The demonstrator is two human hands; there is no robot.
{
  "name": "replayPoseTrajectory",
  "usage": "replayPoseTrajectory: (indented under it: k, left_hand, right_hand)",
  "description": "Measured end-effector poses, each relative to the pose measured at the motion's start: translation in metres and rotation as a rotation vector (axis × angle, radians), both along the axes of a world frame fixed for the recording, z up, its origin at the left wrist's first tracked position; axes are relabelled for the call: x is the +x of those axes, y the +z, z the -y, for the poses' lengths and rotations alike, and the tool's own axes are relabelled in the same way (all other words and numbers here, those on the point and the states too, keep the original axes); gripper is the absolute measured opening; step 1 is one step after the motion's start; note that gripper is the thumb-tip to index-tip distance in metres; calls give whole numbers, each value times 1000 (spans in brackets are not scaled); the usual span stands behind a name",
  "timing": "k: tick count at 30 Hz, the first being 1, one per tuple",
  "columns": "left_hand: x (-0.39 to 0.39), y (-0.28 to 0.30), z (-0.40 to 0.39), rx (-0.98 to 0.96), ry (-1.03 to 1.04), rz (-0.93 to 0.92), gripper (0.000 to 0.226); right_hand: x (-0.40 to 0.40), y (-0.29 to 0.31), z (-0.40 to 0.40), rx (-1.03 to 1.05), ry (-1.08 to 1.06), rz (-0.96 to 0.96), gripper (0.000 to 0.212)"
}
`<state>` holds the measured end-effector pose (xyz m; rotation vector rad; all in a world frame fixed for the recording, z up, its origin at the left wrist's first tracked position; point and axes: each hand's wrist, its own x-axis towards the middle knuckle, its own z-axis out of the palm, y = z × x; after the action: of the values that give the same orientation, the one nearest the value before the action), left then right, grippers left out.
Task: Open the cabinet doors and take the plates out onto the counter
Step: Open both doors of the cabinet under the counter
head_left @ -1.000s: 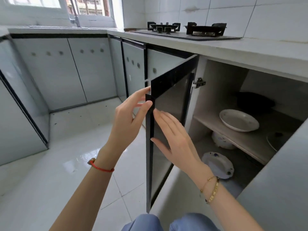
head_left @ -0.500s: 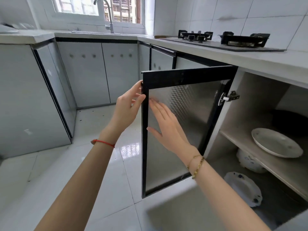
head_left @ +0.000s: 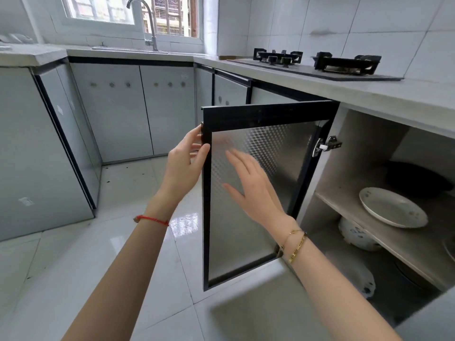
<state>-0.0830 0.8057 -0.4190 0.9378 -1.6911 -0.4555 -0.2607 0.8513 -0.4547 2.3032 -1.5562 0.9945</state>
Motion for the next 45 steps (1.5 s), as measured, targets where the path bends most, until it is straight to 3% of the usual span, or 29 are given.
replayPoseTrajectory:
  k: [5, 17, 24, 34, 45]
  left_hand:
    - [-20, -25, -35, -171, 140, 61, 43]
    - [-161, -53, -78, -47, -470, 142, 35]
    - [-266, -48, -111, 14, -795, 188, 39]
    - [-383, -30, -153, 72, -1058, 250, 53]
    - [-403, -20, -161, 105, -1156, 242, 46]
  right_hand:
    - [-41, 2, -39, -56, -114, -18, 54]
    - [-156, 24, -161, -83, -543, -39, 51]
    - [-217, 51, -217, -223, -806, -22, 48]
    - [-278, 63, -251, -278, -1004, -124, 47]
    - [-267, 72, -251, -178, -1040, -108, 51]
